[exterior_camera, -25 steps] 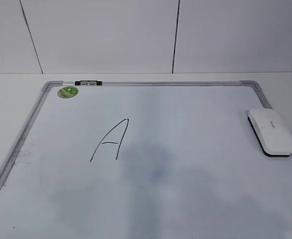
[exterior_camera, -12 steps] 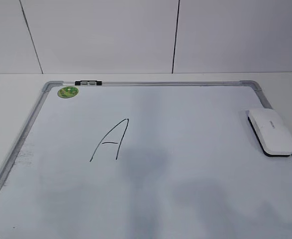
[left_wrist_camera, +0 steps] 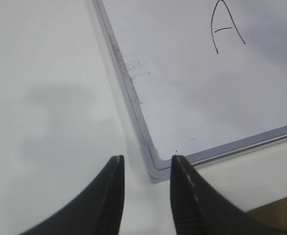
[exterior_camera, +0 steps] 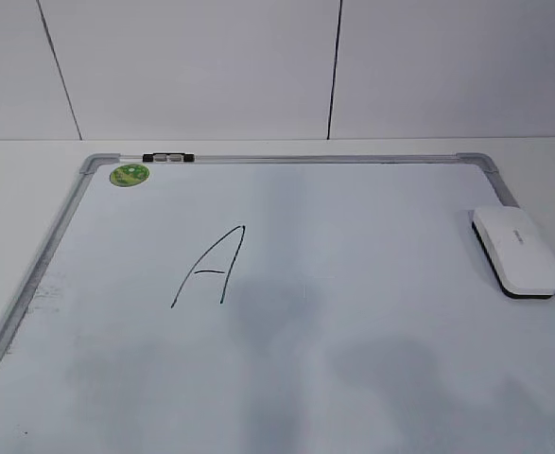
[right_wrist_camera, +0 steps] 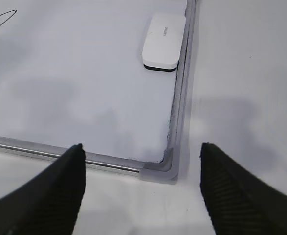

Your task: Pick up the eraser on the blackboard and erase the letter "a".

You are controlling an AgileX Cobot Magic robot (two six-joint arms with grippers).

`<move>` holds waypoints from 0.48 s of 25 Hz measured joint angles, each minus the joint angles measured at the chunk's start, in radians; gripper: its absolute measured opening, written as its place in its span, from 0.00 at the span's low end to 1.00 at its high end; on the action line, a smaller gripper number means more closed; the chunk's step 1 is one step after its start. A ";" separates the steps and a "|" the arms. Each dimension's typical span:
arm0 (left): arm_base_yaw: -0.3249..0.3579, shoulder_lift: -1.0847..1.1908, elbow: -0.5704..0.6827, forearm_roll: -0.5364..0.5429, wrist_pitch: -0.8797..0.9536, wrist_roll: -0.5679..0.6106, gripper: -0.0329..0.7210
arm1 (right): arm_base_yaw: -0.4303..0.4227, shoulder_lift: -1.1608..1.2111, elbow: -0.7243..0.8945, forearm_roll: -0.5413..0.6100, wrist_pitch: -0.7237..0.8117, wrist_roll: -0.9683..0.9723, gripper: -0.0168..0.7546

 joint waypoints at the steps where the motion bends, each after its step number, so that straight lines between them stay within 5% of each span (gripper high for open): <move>1: 0.000 0.000 0.000 0.010 0.000 0.000 0.36 | 0.000 0.000 0.005 -0.005 -0.005 0.000 0.74; 12: 0.000 0.000 0.000 0.025 -0.002 0.000 0.36 | 0.000 0.000 0.010 -0.012 -0.019 -0.001 0.74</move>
